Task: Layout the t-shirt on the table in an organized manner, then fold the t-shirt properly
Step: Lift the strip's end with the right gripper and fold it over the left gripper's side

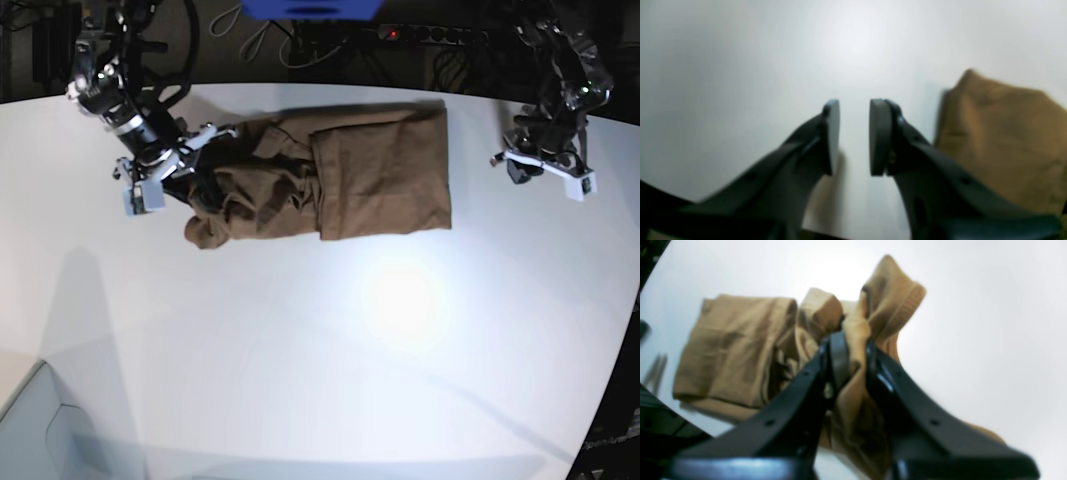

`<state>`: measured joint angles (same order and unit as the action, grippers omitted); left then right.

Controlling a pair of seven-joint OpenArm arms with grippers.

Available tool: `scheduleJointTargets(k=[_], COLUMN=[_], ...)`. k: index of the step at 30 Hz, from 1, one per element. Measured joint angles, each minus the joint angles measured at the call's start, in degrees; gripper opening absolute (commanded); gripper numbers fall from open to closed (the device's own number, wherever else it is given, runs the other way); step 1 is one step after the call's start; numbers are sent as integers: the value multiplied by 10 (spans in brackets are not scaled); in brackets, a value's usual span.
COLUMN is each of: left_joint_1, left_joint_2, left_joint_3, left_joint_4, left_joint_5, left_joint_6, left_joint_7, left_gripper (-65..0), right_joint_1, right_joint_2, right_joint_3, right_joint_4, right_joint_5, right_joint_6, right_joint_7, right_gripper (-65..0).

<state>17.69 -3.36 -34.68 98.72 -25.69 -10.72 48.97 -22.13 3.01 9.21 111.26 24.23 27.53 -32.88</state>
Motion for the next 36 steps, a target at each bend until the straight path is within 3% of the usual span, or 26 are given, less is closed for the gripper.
scheduleJointTargets(k=[4, 8, 17, 20, 22, 28, 36], left_joint_1=[-8, -21, -36, -37, -38, -33, -28], left_joint_2=[-8, -3, -4, -4, -4, -4, -5], left_joint_3=[33, 65, 116, 116, 116, 139, 144], left_joint_4=[-40, -62, -86, -86, -83, -80, -79], left_joint_5=[5, -2, -14, -16, -14, -12, -16], left_joint_6=[2, 0, -2, -2, -2, -2, -2], left_joint_7=[0, -13, -32, -27, -26, -28, -34], left_gripper=[-522, -650, -650, -650, -650, -650, -650], right_joint_1=[-9, -11, 3, 33, 53, 83, 148], right_joint_2=[0, -1, 0, 0, 1, -30, -30], right_joint_3=[-31, -58, -158, -216, -246, -297, -368], right_joint_4=[9, 15, 14, 12, 12, -55, -95], right_joint_5=[0, 0, -2, -2, -2, -78, -80], right_joint_6=[-4, -4, -7, -72, -96, -98, -99], right_joint_7=[-1, 1, -1, 1, 0, -1, 2], right_gripper=[-650, -650, -650, -650, -650, -650, -650])
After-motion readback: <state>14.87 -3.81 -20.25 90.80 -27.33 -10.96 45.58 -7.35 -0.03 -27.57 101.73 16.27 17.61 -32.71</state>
